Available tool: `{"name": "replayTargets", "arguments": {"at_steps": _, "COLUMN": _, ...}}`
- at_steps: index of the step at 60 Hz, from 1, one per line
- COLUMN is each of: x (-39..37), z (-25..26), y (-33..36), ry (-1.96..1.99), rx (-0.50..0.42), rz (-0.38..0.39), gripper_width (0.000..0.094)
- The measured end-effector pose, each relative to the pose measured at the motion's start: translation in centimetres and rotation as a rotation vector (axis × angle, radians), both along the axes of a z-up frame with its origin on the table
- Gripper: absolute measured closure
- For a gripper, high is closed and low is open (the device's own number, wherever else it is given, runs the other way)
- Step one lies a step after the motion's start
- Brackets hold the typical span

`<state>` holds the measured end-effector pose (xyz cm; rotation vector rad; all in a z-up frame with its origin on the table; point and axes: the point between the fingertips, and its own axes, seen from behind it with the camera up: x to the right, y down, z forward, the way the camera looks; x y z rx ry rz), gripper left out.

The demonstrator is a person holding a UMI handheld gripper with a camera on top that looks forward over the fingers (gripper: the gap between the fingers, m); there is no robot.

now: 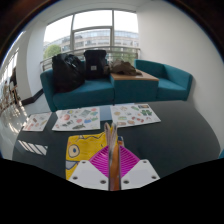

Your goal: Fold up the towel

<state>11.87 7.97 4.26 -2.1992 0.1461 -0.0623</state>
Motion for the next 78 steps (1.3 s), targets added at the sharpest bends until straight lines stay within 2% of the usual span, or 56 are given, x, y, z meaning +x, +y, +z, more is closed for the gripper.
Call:
{"name": "replayTargets", "arguments": {"at_steps": 1, "x": 0.7, "z": -0.9, "y": -0.1, "ry": -0.004, "rx": -0.02, "rz": -0.007, "gripper_width": 0.0762}}
{"name": "replayTargets", "arguments": {"at_steps": 2, "x": 1.5, "z": -1.7, "y": -0.1, "ry": -0.01, "rx": -0.039, "rz": -0.015, "gripper_width": 0.0645}}
{"name": "replayTargets", "arguments": {"at_steps": 7, "x": 4.5, "z": -4.0, "y": -0.4, "ry": -0.043, "rx": -0.084, "rz": -0.034, "gripper_width": 0.0521}}
{"name": "replayTargets", "arguments": {"at_steps": 12, "x": 5.6, "z": -1.8, "y": -0.5, "ry": -0.03, "rx": -0.022, "rz": -0.049, "gripper_width": 0.0328}}
{"name": "replayTargets", "arguments": {"at_steps": 18, "x": 5.6, "z": 3.3, "y": -1.5, "ry": -0.043, "rx": 0.061, "rz": -0.042, "gripper_width": 0.0241}}
{"name": "replayTargets", "arguments": {"at_steps": 26, "x": 2.4, "z": 9.9, "y": -4.9, "ry": 0.004, "rx": 0.154, "rz": 0.009, "gripper_width": 0.0115}}
{"name": "replayTargets", "arguments": {"at_steps": 36, "x": -2.0, "z": 14.4, "y": -11.8, "ry": 0.02, "rx": 0.204, "rz": 0.06, "gripper_width": 0.0112}}
{"name": "replayTargets", "arguments": {"at_steps": 48, "x": -7.4, "z": 15.4, "y": -19.4, "ry": 0.025, "rx": 0.221, "rz": 0.124, "gripper_width": 0.0113}}
{"name": "replayTargets", "arguments": {"at_steps": 59, "x": -10.5, "z": 16.5, "y": -24.2, "ry": 0.031, "rx": 0.237, "rz": 0.174, "gripper_width": 0.0115}}
{"name": "replayTargets", "arguments": {"at_steps": 78, "x": -12.0, "z": 17.2, "y": -28.3, "ry": 0.04, "rx": 0.244, "rz": 0.201, "gripper_width": 0.0115}}
